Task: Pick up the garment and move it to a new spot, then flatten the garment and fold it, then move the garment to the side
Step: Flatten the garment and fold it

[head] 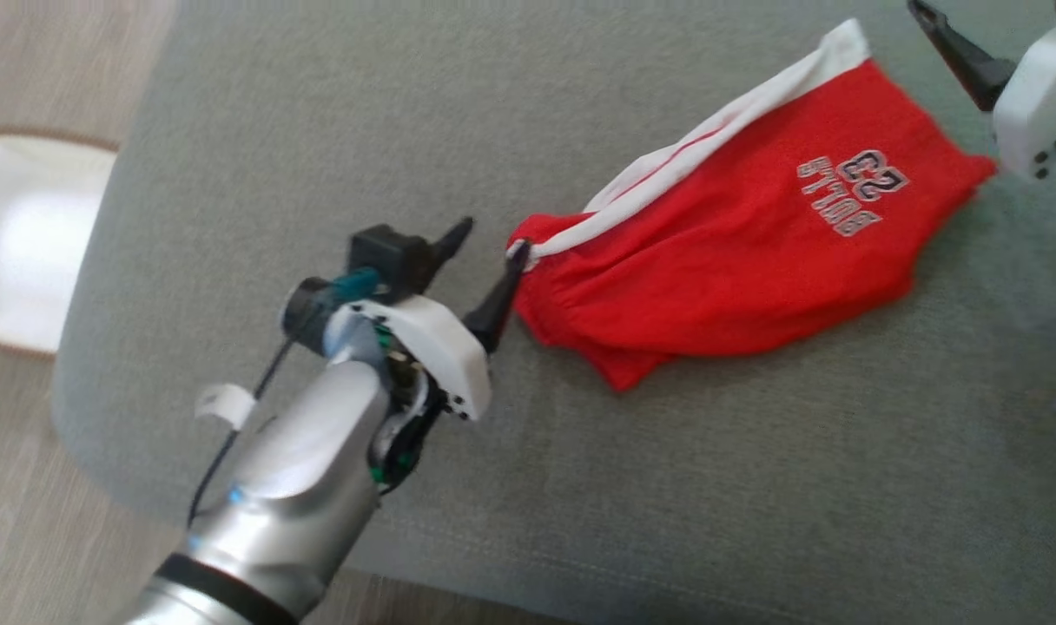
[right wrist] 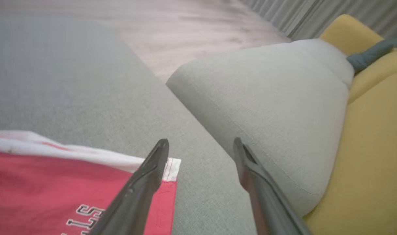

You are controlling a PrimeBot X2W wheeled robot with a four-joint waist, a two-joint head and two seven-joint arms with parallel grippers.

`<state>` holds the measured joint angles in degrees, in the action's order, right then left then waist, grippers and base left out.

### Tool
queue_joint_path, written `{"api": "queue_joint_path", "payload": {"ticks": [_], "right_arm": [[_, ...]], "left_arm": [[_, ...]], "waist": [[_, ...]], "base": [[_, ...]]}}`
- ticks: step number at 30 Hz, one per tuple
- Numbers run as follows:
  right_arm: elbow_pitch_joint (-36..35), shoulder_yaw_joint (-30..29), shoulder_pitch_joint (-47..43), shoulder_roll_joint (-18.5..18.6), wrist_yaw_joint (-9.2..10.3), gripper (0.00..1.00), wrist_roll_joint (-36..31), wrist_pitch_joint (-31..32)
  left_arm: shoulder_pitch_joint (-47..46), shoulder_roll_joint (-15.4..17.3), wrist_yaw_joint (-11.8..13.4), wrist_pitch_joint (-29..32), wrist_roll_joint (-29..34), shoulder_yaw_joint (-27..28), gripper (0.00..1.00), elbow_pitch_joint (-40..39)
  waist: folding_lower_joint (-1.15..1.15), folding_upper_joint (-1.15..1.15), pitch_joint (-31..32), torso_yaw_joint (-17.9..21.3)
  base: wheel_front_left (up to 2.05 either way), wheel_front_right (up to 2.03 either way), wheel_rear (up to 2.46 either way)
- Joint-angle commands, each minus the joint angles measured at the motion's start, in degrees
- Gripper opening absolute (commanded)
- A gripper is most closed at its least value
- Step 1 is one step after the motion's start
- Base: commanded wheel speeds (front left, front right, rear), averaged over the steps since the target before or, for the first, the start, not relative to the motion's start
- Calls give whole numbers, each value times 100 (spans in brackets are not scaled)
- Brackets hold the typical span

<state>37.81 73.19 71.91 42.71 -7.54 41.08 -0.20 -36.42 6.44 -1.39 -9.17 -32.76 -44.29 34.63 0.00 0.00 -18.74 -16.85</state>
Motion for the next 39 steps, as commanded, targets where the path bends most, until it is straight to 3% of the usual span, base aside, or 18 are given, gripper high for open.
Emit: {"api": "queue_joint_path", "payload": {"ticks": [1, 8, 13, 15, 20, 21, 30, 39], "right_arm": [[44, -186, -136, -27, 5, 100, 127, -245], [434, -792, -567, -526, 5, 100, 531, -1245], [506, -1471, -1086, -826, 5, 100, 537, -1466], [371, -2000, -1337, -946, 5, 100, 445, -1474], [-51, -3488, -2424, -1353, 5, 100, -8, -1478], [-51, -3488, -2424, -1353, 5, 100, -8, -1478], [-1044, -5455, -4616, -2428, 5, 100, -1486, -1479], [-1499, -6199, -5763, -3219, 5, 100, -2404, -1479]], "left_arm": [[-34, 199, 63, -72, -91, 286, 100, -151], [194, 365, 336, -469, -468, 997, 100, -637], [553, 416, 490, -573, -613, 1644, 100, -1217], [724, 384, 534, -579, -564, 1959, 100, -1542], [1347, 207, 470, -581, -136, 2627, 100, -2253], [1347, 207, 470, -581, -136, 2627, 100, -2253], [2601, -243, 270, -582, 704, 3508, 100, -2854], [3116, -352, 80, -583, 1111, 3654, 100, -2886]], "waist": [[0, 0, 272, 274], [0, 0, 680, 684], [0, 0, 933, 936], [0, 0, 999, 1028], [0, 0, 1204, 1254], [0, 0, 1204, 1254], [0, 0, 1489, 1576], [0, 0, 1542, 1635]], "base": [[0, 0, 0], [0, 0, 0], [0, 0, 0], [0, 0, 0], [0, 0, 0], [0, 0, 0], [0, 0, 0], [0, 0, 0]]}}
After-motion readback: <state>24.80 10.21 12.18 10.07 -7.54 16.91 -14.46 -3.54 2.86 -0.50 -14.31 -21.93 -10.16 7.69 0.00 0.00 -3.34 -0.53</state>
